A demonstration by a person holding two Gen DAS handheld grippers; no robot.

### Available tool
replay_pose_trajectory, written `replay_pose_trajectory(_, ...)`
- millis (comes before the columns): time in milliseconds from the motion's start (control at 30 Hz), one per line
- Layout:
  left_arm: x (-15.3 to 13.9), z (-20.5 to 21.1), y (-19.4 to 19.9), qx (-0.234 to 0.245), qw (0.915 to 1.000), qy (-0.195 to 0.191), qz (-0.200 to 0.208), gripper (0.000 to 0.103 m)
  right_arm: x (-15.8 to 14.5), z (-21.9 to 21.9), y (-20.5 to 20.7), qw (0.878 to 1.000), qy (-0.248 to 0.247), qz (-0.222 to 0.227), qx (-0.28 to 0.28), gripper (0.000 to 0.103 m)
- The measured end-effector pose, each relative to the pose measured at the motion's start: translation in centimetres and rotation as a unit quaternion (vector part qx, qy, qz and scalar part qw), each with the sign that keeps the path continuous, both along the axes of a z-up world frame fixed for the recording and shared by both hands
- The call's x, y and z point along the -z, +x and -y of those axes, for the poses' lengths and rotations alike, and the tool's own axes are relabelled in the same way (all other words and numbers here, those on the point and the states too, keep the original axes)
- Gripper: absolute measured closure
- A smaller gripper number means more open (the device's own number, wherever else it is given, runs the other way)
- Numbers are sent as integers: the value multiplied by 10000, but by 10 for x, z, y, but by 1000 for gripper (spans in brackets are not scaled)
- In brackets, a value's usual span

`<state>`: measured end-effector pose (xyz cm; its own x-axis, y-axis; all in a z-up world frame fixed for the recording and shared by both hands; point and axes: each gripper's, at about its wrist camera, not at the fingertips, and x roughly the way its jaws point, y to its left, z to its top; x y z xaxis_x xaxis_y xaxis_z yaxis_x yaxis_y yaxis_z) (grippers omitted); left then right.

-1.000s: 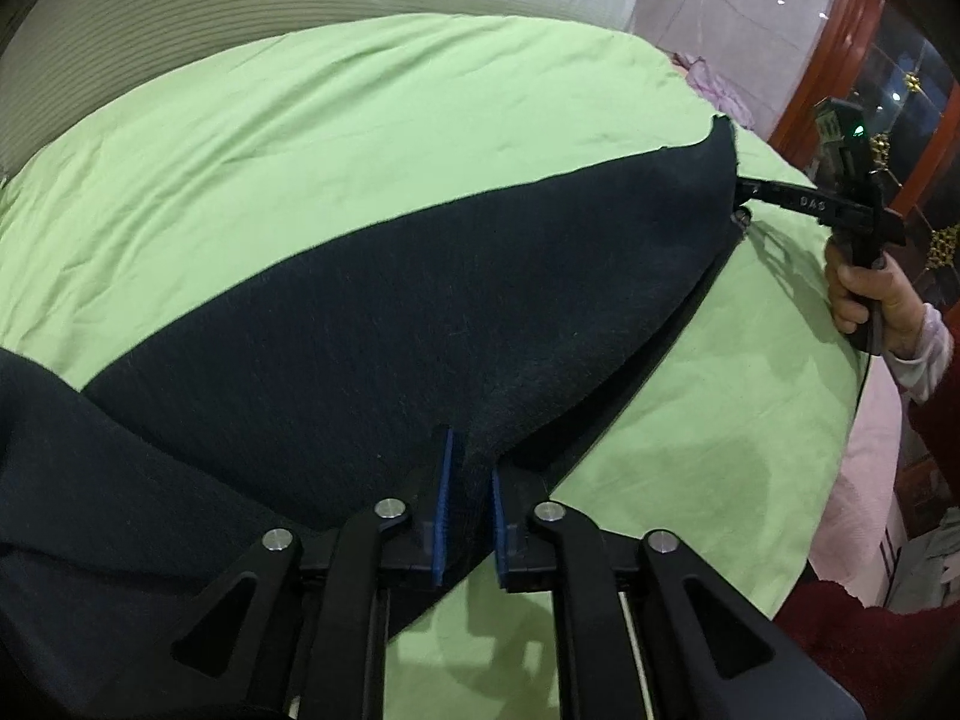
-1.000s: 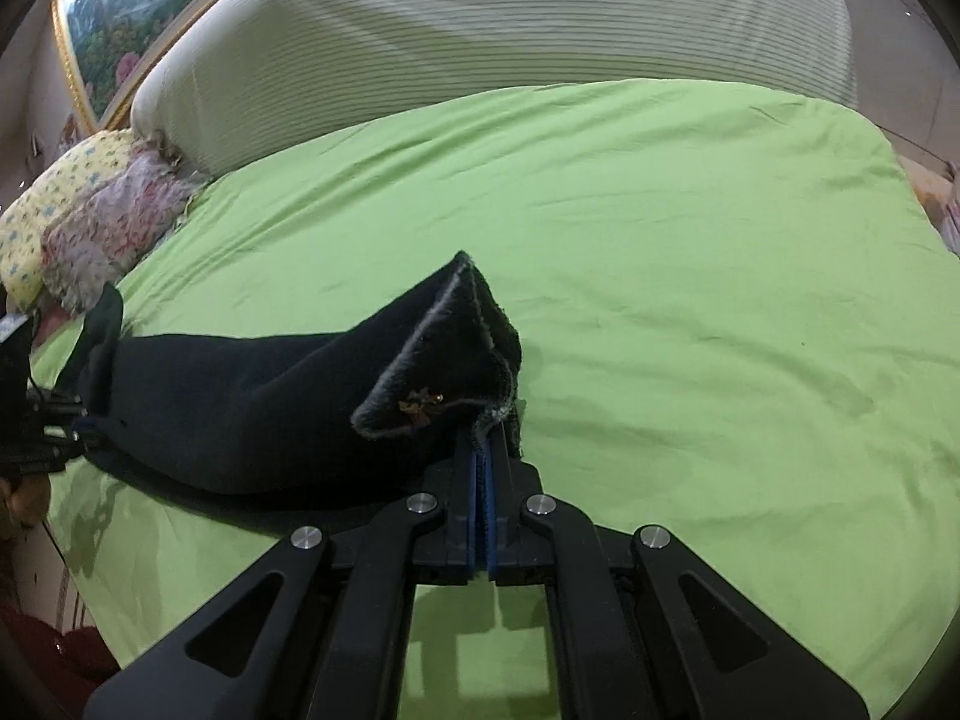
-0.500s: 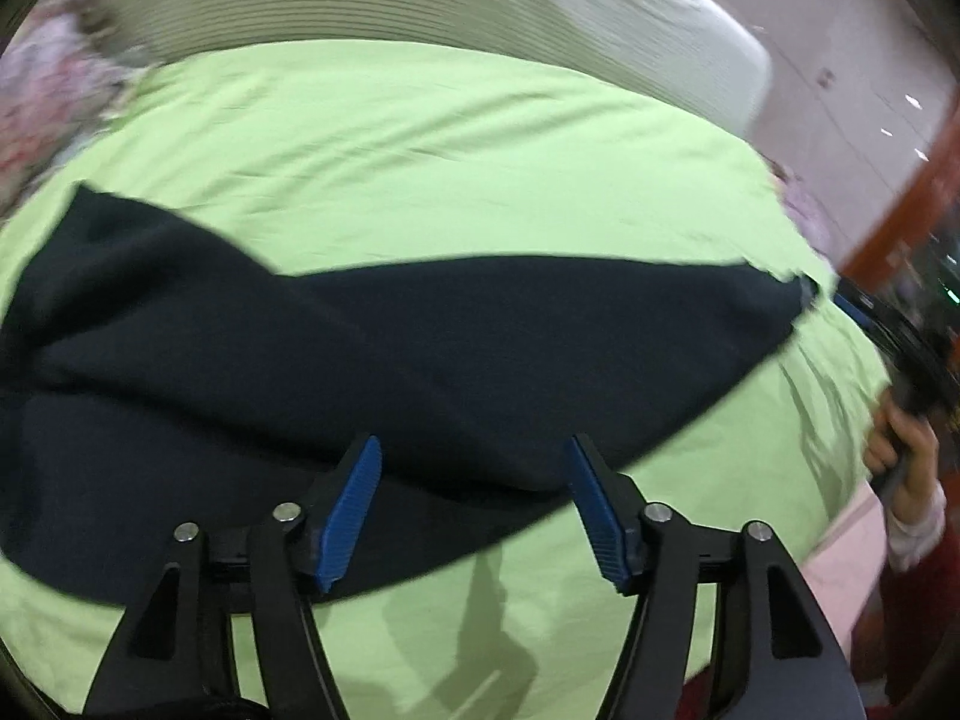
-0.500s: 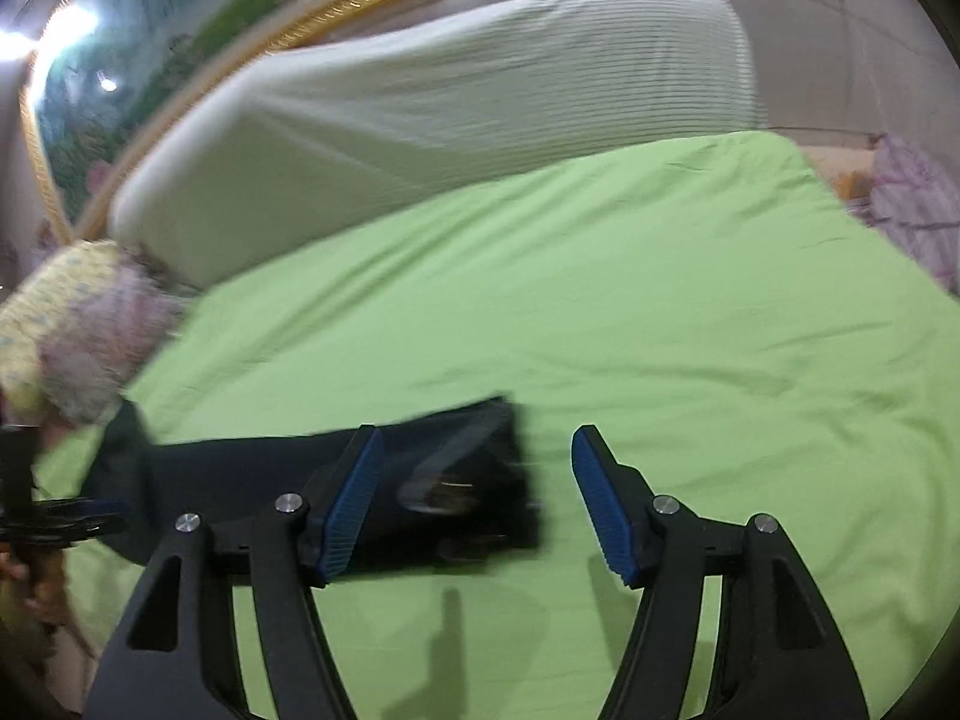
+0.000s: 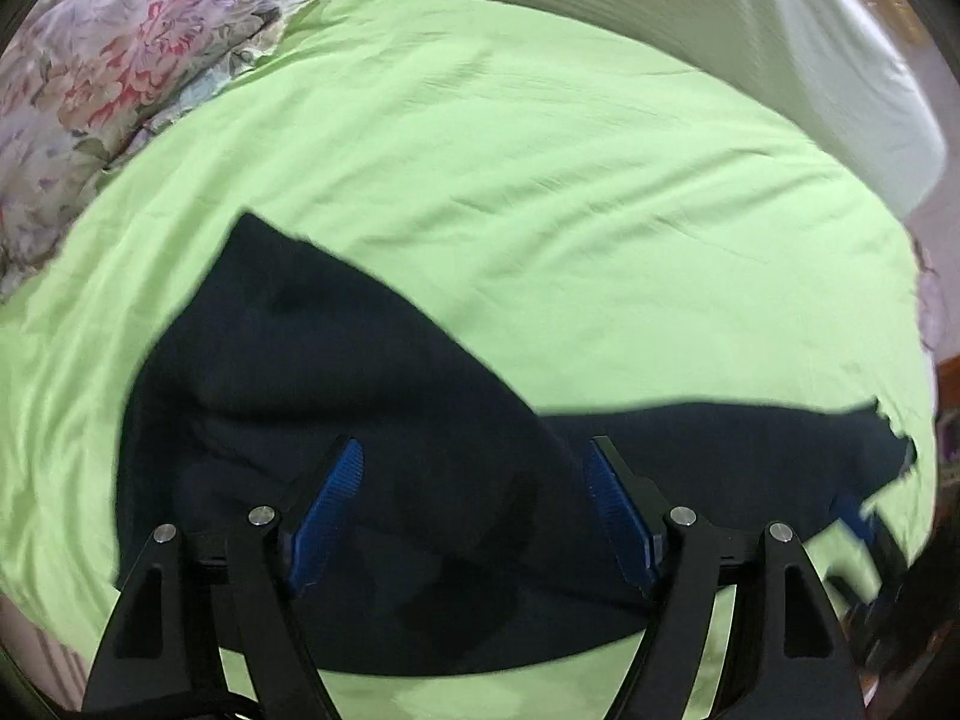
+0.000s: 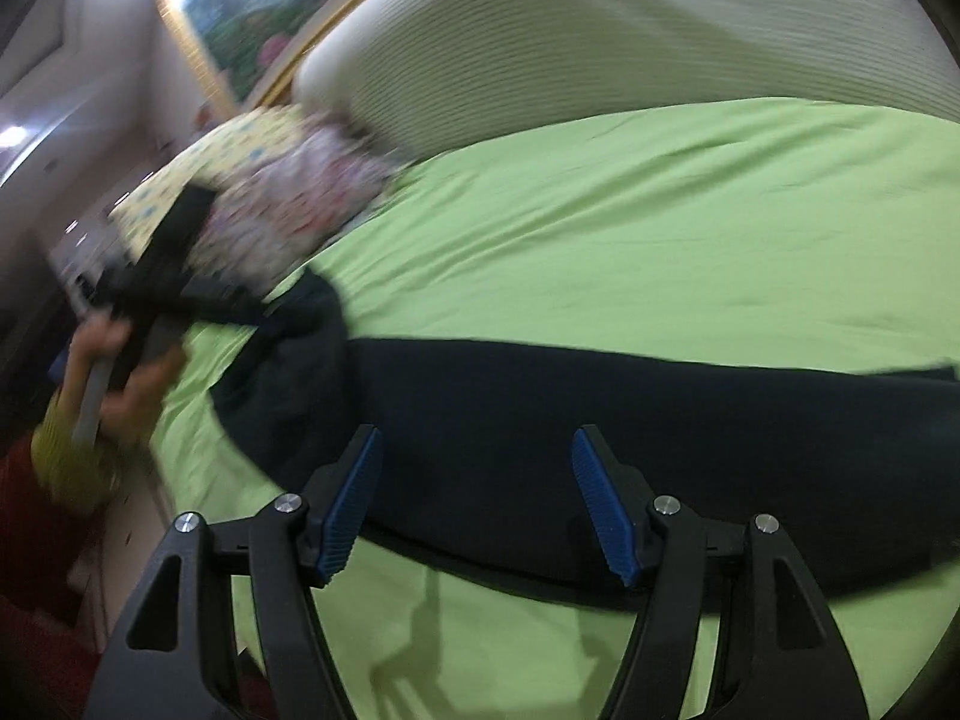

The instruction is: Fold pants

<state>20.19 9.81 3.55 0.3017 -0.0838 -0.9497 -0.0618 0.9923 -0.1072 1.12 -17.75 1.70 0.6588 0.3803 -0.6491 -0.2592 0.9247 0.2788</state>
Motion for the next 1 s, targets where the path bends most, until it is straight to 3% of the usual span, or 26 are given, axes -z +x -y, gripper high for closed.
replay_pose_trajectory(133, 12, -9, 37, -304, 9971, 357, -593, 27, 16, -41, 18, 9986, -45, -204, -485, 35)
replay_pose_trajectory(200, 23, -10, 55, -437, 9944, 340, -900, 27, 23, -57, 26, 9971, -102, -284, -699, 34)
replay_pose_trajectory(367, 44, -9, 79, -550, 9888, 746, -1169, 28, 36, -84, 39, 9933, -236, -461, -1030, 33)
replay_pose_trajectory(433, 52, -10, 82, -530, 9876, 891, -1182, 39, 41, -92, 41, 9920, -295, -538, -1106, 33)
replay_pose_trajectory(500, 58, -11, 80, -413, 9884, 938, -1120, 78, 46, -99, 42, 9910, -386, -543, -1165, 33)
replay_pose_trajectory(533, 60, -11, 75, -345, 9893, 877, -1110, 82, 47, -102, 44, 9908, -437, -535, -1162, 33)
replay_pose_trajectory(600, 58, -16, 63, -354, 9923, 749, -915, 89, 53, -107, 47, 9906, -499, -551, -1151, 38)
replay_pose_trajectory(700, 46, -29, 43, -441, 9964, 511, -506, 95, 60, -107, 52, 9886, -526, -772, -1182, 94)
replay_pose_trajectory(833, 19, -54, -2, -542, 9979, -36, 353, 96, 48, -109, 46, 9885, -618, -598, -1246, 97)
replay_pose_trajectory(1000, -5, -94, -63, -948, 9867, -692, 1125, 98, 26, -122, 30, 9846, -871, -321, -1482, 97)
